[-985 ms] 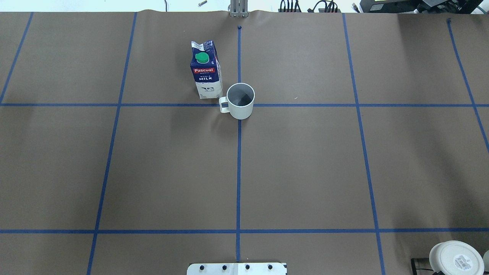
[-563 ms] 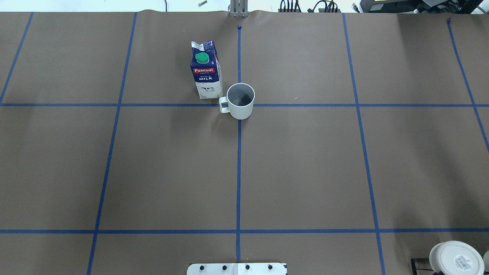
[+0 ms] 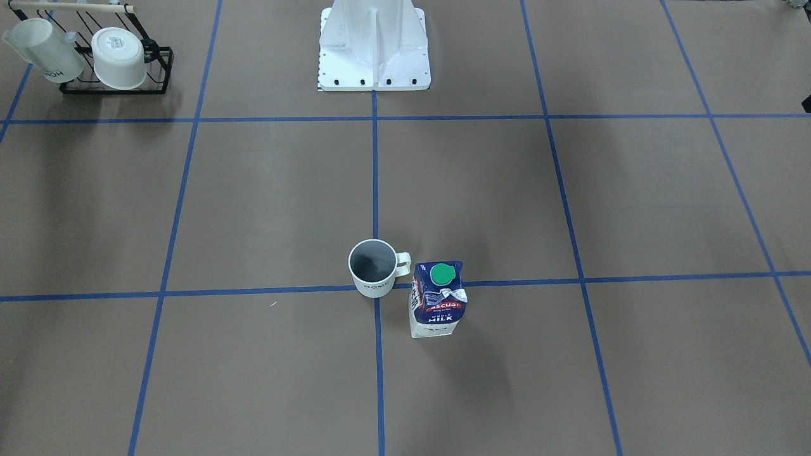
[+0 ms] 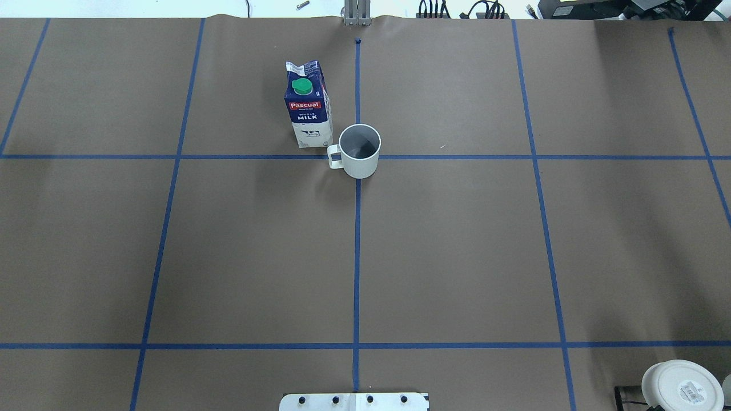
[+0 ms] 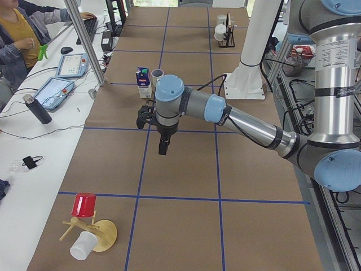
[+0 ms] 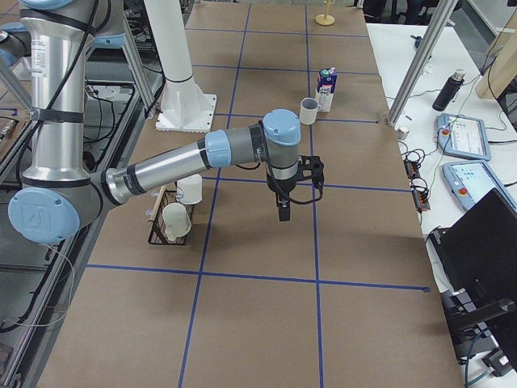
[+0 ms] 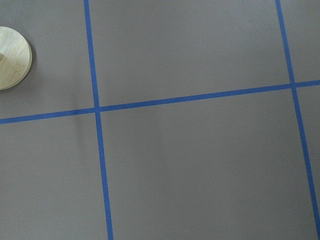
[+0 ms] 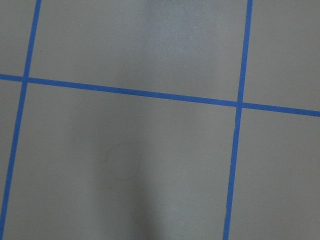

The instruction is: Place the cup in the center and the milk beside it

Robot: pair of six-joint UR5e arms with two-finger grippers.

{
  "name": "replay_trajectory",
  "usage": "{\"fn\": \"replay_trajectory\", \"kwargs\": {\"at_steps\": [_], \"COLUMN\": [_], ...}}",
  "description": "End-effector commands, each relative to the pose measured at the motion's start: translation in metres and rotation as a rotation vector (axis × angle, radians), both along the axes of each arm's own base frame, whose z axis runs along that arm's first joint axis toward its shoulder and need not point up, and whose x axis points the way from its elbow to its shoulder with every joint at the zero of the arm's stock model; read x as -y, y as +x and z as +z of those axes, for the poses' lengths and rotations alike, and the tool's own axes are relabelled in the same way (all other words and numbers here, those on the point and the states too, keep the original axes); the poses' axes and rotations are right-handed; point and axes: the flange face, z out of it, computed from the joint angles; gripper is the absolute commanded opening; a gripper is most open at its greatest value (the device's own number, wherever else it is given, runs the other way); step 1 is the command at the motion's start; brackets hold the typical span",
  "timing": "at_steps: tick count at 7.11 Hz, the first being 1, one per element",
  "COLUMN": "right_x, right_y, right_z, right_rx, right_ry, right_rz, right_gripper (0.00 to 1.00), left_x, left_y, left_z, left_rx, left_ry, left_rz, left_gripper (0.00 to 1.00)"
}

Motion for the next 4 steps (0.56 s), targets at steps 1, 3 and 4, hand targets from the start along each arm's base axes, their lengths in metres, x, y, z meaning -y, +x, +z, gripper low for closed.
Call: {"fn": "replay_trajectory", "kwargs": {"at_steps": [1,3,4], "right_x": [0.0001,0.0001,0.0001], "right_y": [-0.0009,-0.0009,-0.0009], "right_z": [-0.0006,-0.0006,-0.0006], "right_rx": [-0.002,-0.002,-0.002], "right_ry": [0.002,0.002,0.002], "right_rz": [-0.001,-0.001,-0.001], "right_gripper": [1.00,1.00,1.00], "left_x": [0.0033,0.0039,0.0023], "left_y": [0.0007,0.0007,0.0006], "left_z": [0.0060,0.0032,0.0016], "left_rx": [0.002,0.002,0.001], "left_ry": [-0.012,-0.006,-0.005], "left_rz": [0.001,0.001,-0.001], "left_gripper": [0.99,0.99,0.99]}}
